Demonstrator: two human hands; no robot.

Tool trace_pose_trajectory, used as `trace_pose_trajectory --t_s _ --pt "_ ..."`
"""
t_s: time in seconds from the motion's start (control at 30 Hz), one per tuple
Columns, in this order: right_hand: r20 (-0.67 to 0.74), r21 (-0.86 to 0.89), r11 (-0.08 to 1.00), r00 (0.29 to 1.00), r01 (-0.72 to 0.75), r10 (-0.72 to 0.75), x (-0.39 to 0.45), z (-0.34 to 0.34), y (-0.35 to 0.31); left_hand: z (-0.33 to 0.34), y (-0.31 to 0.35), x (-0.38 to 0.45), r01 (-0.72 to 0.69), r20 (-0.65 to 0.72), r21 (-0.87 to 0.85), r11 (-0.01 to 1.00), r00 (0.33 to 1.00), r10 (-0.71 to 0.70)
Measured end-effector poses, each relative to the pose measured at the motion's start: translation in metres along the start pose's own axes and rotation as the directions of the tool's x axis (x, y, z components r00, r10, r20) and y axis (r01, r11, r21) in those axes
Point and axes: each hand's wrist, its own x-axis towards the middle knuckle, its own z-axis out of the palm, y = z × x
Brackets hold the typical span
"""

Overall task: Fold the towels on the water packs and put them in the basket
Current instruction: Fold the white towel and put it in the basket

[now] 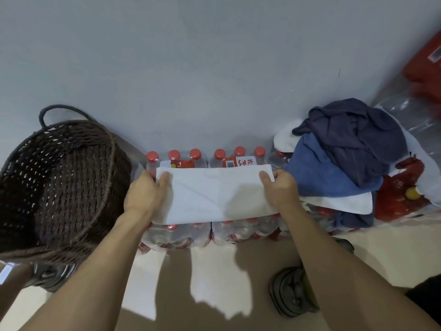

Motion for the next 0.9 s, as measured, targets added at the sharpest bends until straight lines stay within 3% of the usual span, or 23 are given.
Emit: trace_pose_trajectory --t_s 0.13,0.23,0.43,0.5,0.57,0.63,0.73,0.9 --pt "0.025 -0.151 0.987 0.998 -0.053 0.057 0.003 -0.005 -0.01 0.001 -0.004 -0.03 0.114 0.033 0.059 0.992 0.993 -0.116" --pt "-0.007 -0.209 0.977 0.999 -0.049 0.049 -0.008 -0.011 -0.009 0.007 -0.004 -0.049 0.086 -0.016 0.032 0.996 0.996 -0.085" --pt "0.089 -0.298 0.954 0.994 -0.027 0.056 -0.027 -0.016 -0.001 0.001 0.005 -0.052 0.136 -0.078 0.085 0.987 0.988 -0.13" --pt "0.08 -0.28 0.959 0.995 -0.034 0.059 -0.031 -0.014 -0.004 0.0 0.012 -0.057 0.062 -0.177 0.154 0.986 0.984 -0.034" --pt "0.057 -0.255 0.966 0.997 -0.042 0.059 -0.032 -0.011 -0.007 0.005 0.021 -0.066 -0.125 -0.241 0.222 0.967 0.954 0.179" --pt "0.054 -0.249 0.967 0.996 -0.06 0.076 -0.032 -0.01 -0.008 0.015 0.026 -0.071 -0.318 -0.193 0.186 0.93 0.916 0.351" --pt "0.045 -0.254 0.963 0.994 -0.087 0.101 -0.028 -0.01 -0.005 0.034 0.018 -0.073 -0.383 0.014 0.235 0.893 0.92 0.391" --pt "0.089 -0.261 0.963 0.992 -0.06 0.086 -0.027 -0.008 -0.003 0.046 0.004 -0.07 -0.385 0.068 0.371 0.845 0.919 0.389"
